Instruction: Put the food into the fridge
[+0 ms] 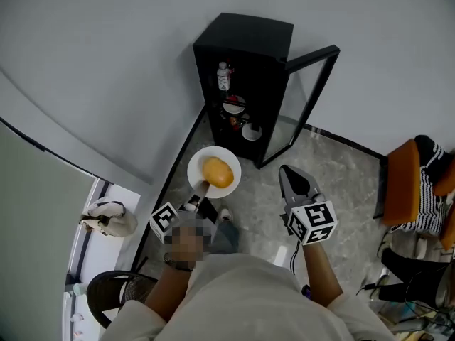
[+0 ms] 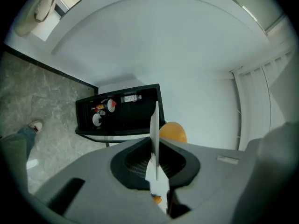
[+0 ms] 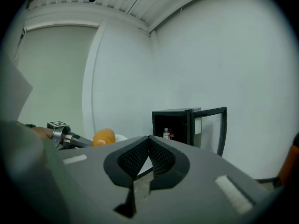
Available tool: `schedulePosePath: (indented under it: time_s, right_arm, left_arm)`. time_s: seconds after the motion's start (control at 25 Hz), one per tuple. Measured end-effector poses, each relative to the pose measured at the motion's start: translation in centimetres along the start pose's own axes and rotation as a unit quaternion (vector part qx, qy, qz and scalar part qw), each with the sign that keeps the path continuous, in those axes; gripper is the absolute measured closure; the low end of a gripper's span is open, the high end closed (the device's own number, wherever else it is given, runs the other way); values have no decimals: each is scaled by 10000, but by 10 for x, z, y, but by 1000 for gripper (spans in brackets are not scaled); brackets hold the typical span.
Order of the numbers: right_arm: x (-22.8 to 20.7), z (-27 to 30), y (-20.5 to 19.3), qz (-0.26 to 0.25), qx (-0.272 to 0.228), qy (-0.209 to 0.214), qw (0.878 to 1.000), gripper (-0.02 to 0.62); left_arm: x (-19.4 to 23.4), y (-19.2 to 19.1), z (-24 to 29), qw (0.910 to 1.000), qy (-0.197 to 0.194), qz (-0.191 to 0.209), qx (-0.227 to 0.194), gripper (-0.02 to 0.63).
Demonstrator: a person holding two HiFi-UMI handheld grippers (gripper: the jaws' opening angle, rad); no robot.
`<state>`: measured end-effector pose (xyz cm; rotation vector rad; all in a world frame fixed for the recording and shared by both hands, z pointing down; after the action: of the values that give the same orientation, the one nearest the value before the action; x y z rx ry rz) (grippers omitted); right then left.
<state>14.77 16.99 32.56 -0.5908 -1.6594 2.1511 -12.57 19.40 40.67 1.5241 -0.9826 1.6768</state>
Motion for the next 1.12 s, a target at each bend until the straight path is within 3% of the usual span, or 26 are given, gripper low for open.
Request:
schedulePosePath:
  time_s: [0.24,0.44,1.12]
  right_arm:
    - [-1,46,3,77,-33,-39,10000,589]
    - [-12,101,26,154,55,-70,9998,589]
    - [-32,185,34,313,131,-475,9983,589]
  left_arm:
    - [-2,38,35,9996,-163,111,185,594]
    - [-10,78,77,9995,-176,-23,254,594]
    - [8,142,150,9977,-184,-191,624,594]
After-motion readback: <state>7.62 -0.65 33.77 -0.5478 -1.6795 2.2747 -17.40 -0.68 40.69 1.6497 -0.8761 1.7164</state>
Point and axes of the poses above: the fingertips, and each gripper's own axes: z forward along the fingers, x to its left, y out of its top, the point moved 7 cm from there along -z, backward along the fingers, and after that the axes turned 2 degrees about x, right-handed, at the moved point
